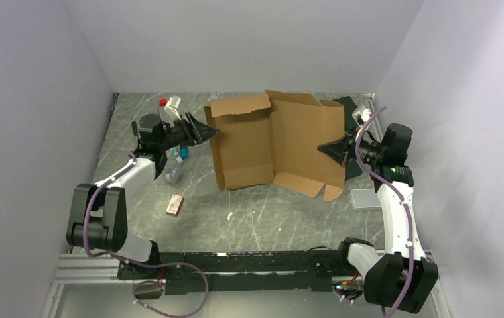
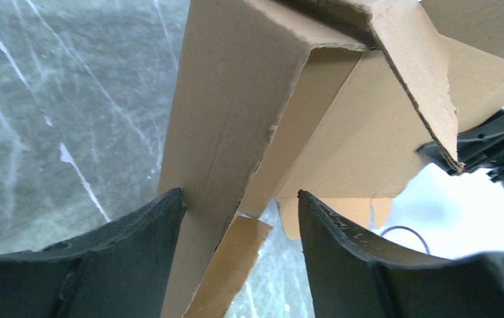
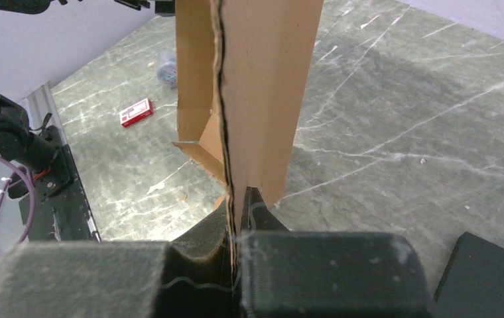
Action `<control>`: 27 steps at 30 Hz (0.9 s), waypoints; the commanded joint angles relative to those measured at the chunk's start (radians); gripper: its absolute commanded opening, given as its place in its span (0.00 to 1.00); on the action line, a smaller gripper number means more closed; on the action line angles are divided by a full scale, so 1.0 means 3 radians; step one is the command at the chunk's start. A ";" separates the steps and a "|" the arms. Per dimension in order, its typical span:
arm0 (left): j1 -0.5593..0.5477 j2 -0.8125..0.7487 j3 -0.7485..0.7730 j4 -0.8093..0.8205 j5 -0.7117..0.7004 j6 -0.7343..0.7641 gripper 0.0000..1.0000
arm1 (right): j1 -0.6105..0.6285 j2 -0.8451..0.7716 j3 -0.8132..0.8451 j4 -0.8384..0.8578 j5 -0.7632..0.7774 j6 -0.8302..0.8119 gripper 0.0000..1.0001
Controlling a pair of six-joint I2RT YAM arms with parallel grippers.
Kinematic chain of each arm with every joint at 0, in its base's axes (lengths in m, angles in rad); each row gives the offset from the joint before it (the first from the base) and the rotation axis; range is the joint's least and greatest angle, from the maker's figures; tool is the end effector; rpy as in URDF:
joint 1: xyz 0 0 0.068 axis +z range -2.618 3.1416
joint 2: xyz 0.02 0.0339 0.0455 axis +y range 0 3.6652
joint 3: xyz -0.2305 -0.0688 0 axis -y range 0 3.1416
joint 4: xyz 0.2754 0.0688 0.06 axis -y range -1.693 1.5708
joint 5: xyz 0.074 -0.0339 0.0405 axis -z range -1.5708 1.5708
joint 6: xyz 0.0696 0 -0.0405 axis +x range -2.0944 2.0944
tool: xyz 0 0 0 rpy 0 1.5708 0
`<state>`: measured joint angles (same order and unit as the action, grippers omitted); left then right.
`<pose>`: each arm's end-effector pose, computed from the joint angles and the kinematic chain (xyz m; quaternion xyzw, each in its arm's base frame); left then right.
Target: Fold the paper box
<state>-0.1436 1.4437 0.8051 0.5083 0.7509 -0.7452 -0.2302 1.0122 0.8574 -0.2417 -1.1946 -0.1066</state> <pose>0.3609 -0.1002 0.2099 0.0238 0.7395 -0.5127 0.4355 0.2787 0.0012 0.2873 -0.2685 0.7063 0.3848 0.5301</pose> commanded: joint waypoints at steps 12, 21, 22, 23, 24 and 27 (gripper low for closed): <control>0.0105 0.0237 0.0073 0.1493 0.0673 -0.1065 0.86 | 0.0016 0.0022 0.0128 -0.0129 0.0086 -0.0172 0.00; 0.0116 0.0251 0.0219 0.1292 0.0471 -0.1102 0.92 | 0.0016 0.0030 0.0136 -0.0158 0.0102 -0.0209 0.00; 0.0118 0.0239 0.0237 0.1236 0.0453 -0.1092 0.94 | 0.0020 0.0028 0.0138 -0.0163 0.0106 -0.0212 0.00; 0.0116 0.0224 0.0244 0.1204 0.0428 -0.1081 0.95 | 0.0021 0.0032 0.0138 -0.0165 0.0105 -0.0217 0.00; 0.0119 0.0209 0.0250 0.1188 0.0407 -0.1084 0.96 | 0.0021 0.0031 0.0138 -0.0166 0.0109 -0.0217 0.00; 0.0118 0.0184 0.0262 0.1177 0.0382 -0.1096 0.97 | 0.0028 0.0034 0.0142 -0.0176 0.0111 -0.0225 0.00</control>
<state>-0.1104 1.5185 0.8398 0.8463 0.8886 -1.0641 -0.2302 1.0153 0.8650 -0.2695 -1.1748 -0.1360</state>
